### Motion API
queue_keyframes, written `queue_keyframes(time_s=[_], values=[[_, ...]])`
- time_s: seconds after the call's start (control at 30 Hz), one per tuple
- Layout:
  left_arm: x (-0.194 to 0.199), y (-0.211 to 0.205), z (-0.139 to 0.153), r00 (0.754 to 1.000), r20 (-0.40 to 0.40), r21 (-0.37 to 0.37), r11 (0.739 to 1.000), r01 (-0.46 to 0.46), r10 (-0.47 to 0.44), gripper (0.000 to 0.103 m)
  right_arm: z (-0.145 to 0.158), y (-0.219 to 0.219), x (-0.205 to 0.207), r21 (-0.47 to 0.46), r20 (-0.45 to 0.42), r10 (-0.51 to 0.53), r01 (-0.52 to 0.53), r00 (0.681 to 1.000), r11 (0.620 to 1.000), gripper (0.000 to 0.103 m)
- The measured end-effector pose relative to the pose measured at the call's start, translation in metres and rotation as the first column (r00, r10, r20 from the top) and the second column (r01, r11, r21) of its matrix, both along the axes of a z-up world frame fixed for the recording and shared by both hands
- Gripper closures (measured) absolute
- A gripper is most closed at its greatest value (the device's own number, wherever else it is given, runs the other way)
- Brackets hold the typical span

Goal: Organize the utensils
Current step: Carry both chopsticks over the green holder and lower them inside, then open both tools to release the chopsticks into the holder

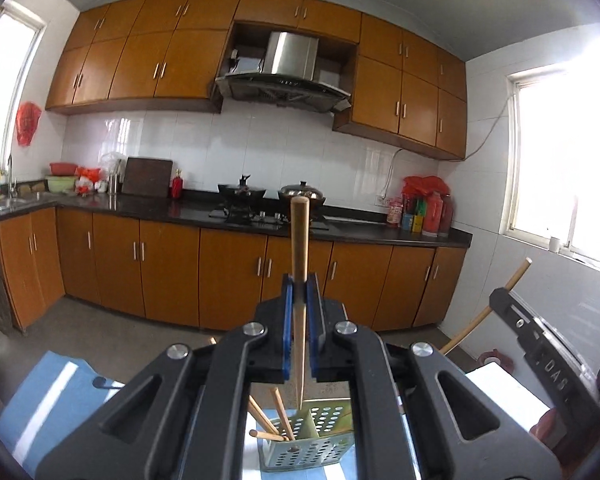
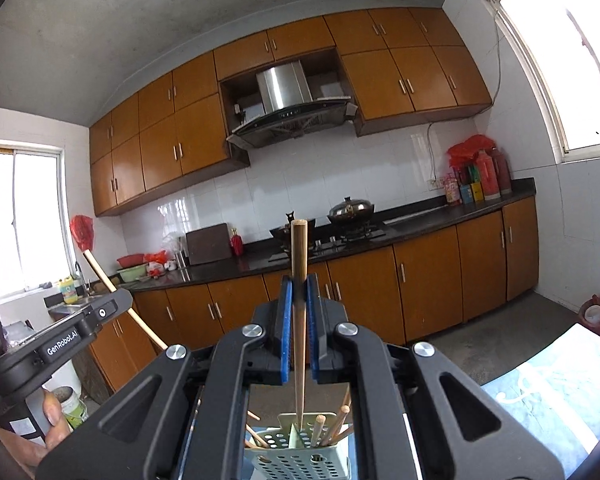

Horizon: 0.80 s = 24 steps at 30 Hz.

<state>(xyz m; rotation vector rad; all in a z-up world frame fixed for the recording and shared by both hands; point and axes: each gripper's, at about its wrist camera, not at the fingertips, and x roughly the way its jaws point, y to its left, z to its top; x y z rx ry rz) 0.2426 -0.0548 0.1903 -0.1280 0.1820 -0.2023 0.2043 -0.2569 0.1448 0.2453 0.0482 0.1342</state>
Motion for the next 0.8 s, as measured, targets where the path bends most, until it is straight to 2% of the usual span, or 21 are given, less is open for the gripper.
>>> queue_keyframes(time_s=[0.3, 0.8], values=[[0.029, 0.003, -0.026, 0.998, -0.057, -0.006, 1.0, 0.001, -0.002, 0.096, -0.025, 0.011, 0.024, -0.039, -0.06, 0.007, -0.009, 0.998, 0.999, 0.095], [0.046, -0.002, -0.062, 0.99, -0.141, 0.02, 1.0, 0.007, -0.004, 0.096, -0.037, 0.015, 0.036, -0.041, -0.111, 0.011, -0.015, 0.994, 0.999, 0.095]])
